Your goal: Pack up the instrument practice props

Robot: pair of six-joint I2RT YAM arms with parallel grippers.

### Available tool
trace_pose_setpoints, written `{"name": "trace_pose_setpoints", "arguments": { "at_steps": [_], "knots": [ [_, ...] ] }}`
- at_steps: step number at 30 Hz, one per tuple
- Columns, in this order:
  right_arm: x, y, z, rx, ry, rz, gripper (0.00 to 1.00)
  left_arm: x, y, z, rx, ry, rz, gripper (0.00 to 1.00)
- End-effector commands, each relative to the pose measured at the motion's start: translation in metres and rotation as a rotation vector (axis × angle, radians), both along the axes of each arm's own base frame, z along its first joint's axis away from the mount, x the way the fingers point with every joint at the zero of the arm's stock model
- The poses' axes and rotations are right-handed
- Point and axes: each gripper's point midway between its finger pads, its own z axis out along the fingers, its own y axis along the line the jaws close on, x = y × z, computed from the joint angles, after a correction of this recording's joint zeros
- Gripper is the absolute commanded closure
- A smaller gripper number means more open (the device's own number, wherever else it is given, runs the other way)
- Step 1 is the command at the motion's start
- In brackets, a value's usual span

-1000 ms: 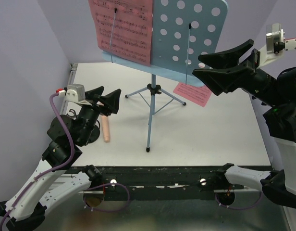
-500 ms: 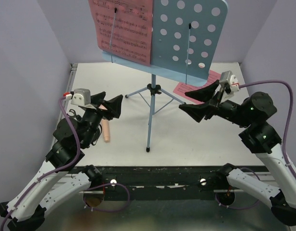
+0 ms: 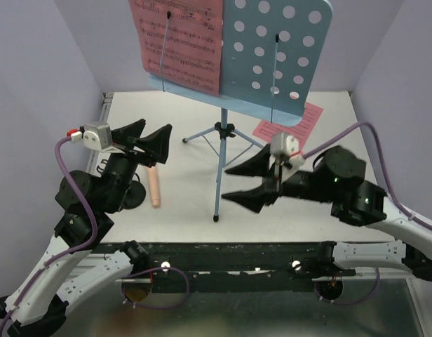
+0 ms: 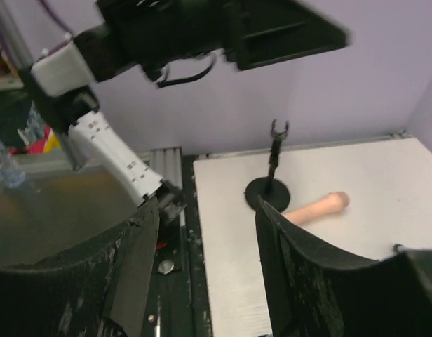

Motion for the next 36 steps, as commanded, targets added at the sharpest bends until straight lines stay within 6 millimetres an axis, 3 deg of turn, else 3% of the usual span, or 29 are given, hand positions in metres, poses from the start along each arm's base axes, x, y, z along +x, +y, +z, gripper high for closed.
{"name": "trace_pose_setpoints", "arguments": {
  "at_steps": [1, 4, 12, 17, 24, 28, 32, 36],
  "knots": [
    [-0.027, 0.03, -0.032, -0.156, -0.167, -0.188, 0.35, -0.005, 0.003, -0.001, 0.006, -0.01, -0.006, 0.15],
    [-0.04, 0.033, -0.016, -0.083, -0.207, -0.235, 0.35, -0.008, 0.012, -0.006, 0.007, -0.004, 0.017, 0.15],
    [0.002, 0.023, 0.027, 0.078, -0.161, -0.534, 0.33, -0.011, 0.02, -0.004, 0.035, -0.018, 0.046, 0.14],
    [0.016, 0.029, 0.053, 0.111, -0.166, -0.638, 0.31, -0.009, 0.009, 0.022, 0.037, -0.058, -0.004, 0.11],
    [0.057, 0.023, 0.084, 0.201, -0.101, -0.737, 0.3, 0.007, -0.004, 0.055, -0.007, -0.064, -0.11, 0.11],
    [0.079, 0.026, 0.087, 0.193, -0.081, -0.774, 0.31, 0.014, -0.002, 0.068, 0.002, -0.094, -0.117, 0.11],
    [0.11, 0.02, 0.084, 0.199, -0.039, -0.802, 0.32, 0.035, -0.005, 0.073, 0.018, -0.076, -0.148, 0.13],
    [0.126, 0.017, 0.083, 0.193, -0.042, -0.822, 0.33, 0.054, 0.0, 0.074, 0.004, -0.072, -0.156, 0.17]
  ]
}}
